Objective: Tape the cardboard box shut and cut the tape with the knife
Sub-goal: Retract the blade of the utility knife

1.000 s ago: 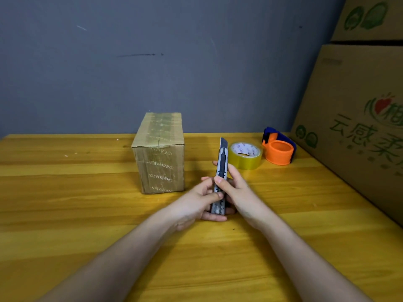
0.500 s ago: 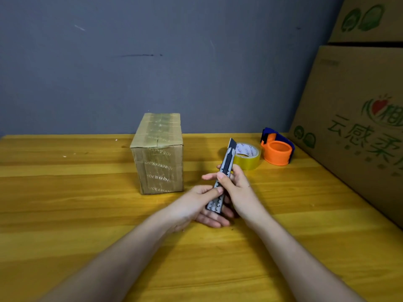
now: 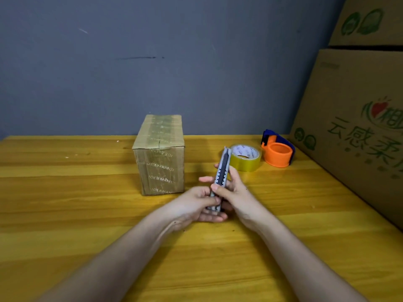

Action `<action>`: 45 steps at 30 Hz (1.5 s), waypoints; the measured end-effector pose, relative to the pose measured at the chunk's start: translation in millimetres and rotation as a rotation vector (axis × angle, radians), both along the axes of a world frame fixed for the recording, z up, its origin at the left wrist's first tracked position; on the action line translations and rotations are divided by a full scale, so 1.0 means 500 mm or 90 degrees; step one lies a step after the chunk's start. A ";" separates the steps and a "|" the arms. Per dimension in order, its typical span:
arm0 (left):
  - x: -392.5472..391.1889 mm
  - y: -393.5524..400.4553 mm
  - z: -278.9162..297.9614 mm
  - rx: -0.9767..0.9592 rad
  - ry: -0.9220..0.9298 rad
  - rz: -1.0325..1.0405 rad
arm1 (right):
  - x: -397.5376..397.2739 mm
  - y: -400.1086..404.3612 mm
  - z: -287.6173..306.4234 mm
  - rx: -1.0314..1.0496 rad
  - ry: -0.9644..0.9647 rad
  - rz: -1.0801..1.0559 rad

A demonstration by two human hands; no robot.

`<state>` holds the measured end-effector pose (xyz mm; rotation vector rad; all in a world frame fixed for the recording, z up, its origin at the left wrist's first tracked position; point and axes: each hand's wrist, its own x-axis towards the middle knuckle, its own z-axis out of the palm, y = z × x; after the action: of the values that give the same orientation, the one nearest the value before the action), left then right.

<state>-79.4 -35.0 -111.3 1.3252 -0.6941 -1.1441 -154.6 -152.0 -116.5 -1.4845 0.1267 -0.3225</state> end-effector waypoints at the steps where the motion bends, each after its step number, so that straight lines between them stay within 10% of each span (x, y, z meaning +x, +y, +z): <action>1: 0.000 0.000 0.000 -0.003 0.005 0.011 | 0.001 0.003 0.000 0.006 0.003 0.011; 24: 0.003 -0.003 -0.021 -0.085 -0.011 0.019 | 0.008 -0.008 -0.021 0.063 -0.007 -0.058; 29: -0.006 -0.017 -0.030 -0.057 -0.181 0.076 | 0.018 -0.015 -0.032 -0.105 -0.047 -0.195; 35: -0.006 -0.023 -0.022 0.045 -0.646 0.188 | 0.015 -0.030 -0.025 -0.115 -0.071 -0.258; 45: 0.006 -0.060 -0.002 0.085 -0.571 0.240 | 0.050 -0.062 -0.008 -0.229 0.109 -0.284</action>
<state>-76.4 -65.2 -112.3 1.9959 -0.9467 -0.2501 -129.5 -183.2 -120.8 -1.8352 0.5660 -0.6004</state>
